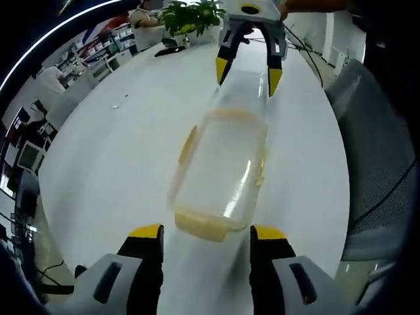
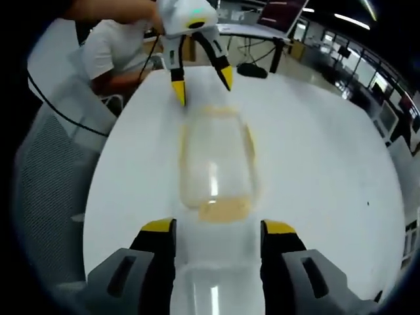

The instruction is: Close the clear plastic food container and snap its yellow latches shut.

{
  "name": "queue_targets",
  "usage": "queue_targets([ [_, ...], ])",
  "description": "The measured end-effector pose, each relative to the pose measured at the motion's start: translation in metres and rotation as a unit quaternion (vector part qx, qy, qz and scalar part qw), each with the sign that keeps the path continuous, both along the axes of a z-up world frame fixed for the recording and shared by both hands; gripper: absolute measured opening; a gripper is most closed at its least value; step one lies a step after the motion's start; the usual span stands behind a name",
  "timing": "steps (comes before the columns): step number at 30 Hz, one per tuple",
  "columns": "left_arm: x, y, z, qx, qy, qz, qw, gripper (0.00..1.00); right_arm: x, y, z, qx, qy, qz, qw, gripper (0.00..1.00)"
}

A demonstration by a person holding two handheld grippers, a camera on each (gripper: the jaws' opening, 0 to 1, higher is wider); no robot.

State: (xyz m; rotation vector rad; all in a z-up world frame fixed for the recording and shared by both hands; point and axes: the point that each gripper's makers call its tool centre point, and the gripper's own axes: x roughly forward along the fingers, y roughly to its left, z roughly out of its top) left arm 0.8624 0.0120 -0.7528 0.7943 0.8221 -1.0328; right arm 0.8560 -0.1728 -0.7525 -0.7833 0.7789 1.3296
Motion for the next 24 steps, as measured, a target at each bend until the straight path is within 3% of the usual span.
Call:
queue_targets([
  [15,0.006,-0.001,-0.017,0.038,0.024,-0.078,0.9959,0.42,0.007,0.013,-0.02,-0.022,0.004,0.007,0.9997,0.43],
  [24,0.01,-0.001,-0.026,0.047,0.032,-0.096,0.9938,0.39,0.008,0.018,-0.032,-0.049,0.002,0.019,0.9986,0.4],
])
